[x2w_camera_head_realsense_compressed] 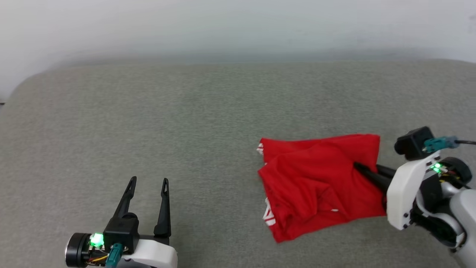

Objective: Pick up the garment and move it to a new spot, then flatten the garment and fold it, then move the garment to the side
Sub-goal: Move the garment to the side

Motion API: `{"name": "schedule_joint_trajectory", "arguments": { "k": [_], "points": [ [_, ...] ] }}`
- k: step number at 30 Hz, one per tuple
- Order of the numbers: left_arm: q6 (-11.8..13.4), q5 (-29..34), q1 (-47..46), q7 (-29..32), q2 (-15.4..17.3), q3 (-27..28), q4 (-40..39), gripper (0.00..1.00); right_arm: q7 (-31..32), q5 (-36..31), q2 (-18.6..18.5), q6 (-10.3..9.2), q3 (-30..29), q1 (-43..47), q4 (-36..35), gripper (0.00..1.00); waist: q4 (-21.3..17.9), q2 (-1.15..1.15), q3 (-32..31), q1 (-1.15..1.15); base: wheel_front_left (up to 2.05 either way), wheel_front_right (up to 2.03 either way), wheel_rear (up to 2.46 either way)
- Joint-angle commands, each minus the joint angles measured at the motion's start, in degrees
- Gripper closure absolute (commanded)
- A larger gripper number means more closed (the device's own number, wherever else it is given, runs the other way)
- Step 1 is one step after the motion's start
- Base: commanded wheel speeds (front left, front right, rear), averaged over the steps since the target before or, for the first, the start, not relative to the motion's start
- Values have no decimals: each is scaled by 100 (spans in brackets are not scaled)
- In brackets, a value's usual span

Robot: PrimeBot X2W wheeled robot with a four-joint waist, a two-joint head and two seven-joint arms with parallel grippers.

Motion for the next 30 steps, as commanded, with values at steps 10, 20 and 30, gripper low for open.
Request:
{"name": "schedule_joint_trajectory", "arguments": {
  "k": [10,20,30],
  "points": [
    [-16,91,-254,-26,71,49,-199,0,313,-130,-672,-5,-545,-458,-179,100,-743,0,554,-1,0,0,0],
    [-86,158,-681,-26,225,62,-463,0,774,-539,-1398,-7,-1166,-1078,617,100,-783,0,1344,-1,0,0,0],
    [-105,194,-1009,-26,292,-27,-675,0,801,-1022,-1650,-7,-1776,-1429,1579,100,-645,0,1890,-1,0,0,0]
  ]
}}
